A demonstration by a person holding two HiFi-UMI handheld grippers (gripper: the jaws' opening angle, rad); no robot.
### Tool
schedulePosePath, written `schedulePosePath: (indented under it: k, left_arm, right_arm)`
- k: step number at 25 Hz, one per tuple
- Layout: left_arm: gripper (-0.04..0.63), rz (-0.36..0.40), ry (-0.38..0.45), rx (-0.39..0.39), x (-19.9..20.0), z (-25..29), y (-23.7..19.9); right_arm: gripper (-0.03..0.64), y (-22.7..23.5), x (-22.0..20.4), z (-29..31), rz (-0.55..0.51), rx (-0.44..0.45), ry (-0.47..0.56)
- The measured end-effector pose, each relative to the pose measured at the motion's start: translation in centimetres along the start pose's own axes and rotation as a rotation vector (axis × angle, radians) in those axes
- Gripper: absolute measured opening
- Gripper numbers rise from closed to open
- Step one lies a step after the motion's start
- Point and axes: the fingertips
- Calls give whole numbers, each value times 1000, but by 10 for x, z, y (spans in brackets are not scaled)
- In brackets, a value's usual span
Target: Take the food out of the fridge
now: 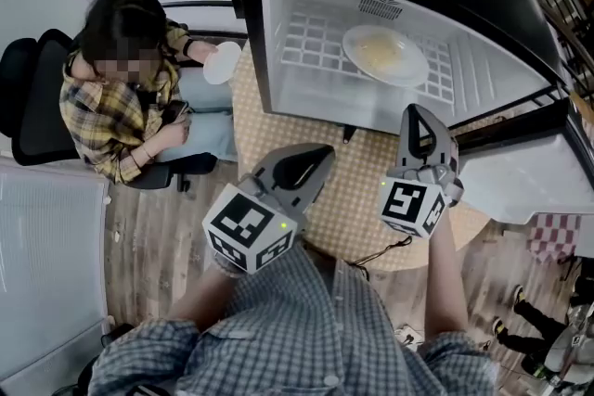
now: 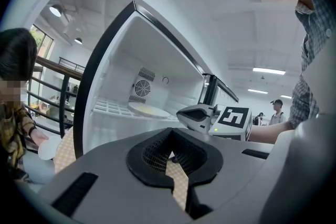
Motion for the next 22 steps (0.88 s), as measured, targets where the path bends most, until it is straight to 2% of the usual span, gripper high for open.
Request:
schedulePosePath:
  k: [5, 13, 18, 22]
  left_arm:
    - [5, -14, -1, 20, -3, 2, -3]
    - [6, -49, -5, 57, -7, 6, -6]
    - [6, -90, -1, 70, -10, 11, -7]
    - [6, -100, 5, 82, -10, 16, -6]
  right_arm:
    - [12, -8, 4, 18, -109, 2, 31]
    - [30, -21, -3, 39, -212, 71, 33]
    - [49, -21, -1, 41, -205, 84, 49]
    - [49, -24, -2, 45, -307, 84, 72]
Point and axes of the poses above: the fingertips, and each gripper's own axes: z forward along the fingers, y to its right, x out of its top, and after that the axes turned 10 degrees about -x, right-handed
